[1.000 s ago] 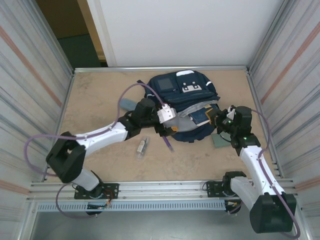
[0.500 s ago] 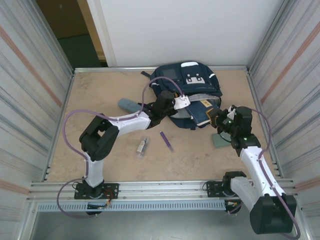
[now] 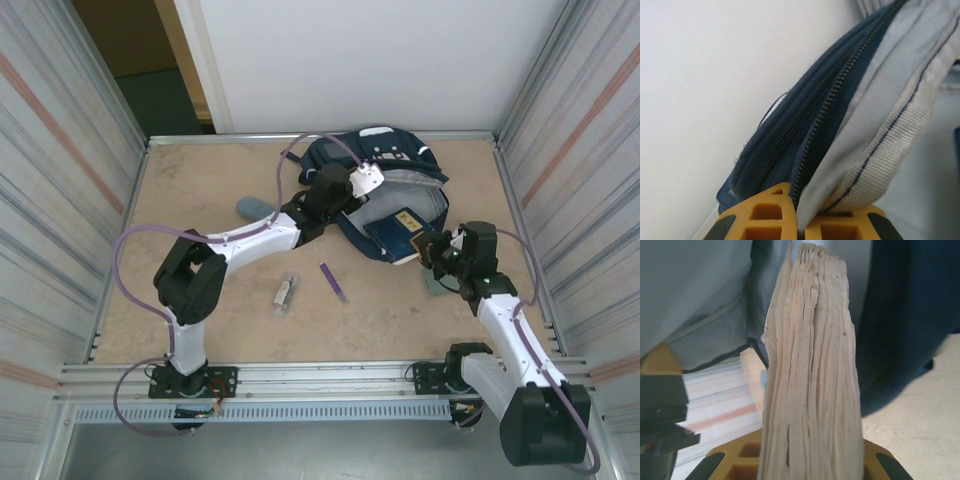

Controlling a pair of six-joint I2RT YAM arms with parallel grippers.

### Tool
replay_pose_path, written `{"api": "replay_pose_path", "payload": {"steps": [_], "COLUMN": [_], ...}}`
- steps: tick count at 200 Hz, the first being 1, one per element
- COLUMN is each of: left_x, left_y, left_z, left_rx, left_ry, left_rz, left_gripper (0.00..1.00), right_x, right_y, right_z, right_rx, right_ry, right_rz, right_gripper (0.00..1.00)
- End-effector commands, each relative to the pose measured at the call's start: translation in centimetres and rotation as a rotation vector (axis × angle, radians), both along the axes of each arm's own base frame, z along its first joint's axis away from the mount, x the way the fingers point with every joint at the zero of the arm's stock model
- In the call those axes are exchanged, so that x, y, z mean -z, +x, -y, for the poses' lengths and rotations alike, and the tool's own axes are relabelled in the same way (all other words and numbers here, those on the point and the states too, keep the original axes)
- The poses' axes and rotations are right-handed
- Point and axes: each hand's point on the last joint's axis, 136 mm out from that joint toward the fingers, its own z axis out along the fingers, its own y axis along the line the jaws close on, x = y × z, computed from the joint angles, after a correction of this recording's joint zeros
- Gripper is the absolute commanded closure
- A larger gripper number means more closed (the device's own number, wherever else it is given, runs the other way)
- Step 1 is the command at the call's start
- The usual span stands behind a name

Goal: Pack the student bag

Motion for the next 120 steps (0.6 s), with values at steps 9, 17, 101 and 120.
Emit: {"api": "replay_pose_path", "payload": {"steps": [9,17,101,120], "left_x": [-10.6,-11.0,-11.6,-11.5], "left_y": [-2.5,-2.8,-5.8,-6.3], "left_z": [0.1,-0.1,2.0,2.8], "left_rx": [0.077,0.088,0.28,0.313], "left_ry": [-0.35,-0.376,-0.475,-0.459], "left_rz": [0.153,0.17,0.12,0.122], "left_gripper": [1.0,1.0,1.0,1.0], "right_x": [-4.1,-4.0,-3.9,-3.0], "right_y": [3.6,4.3,9.8,11.7], "right_z": [-0.5,-0.7,-1.6,-1.0], "right_rx": [0.024,0.035,0.111,0.16], "right_ry": [-0.029,-0.012,-0.052,-0.117], "right_rz": [0.187,0.192,0.214,0.229], "right_gripper": [1.0,1.0,1.0,1.0]}}
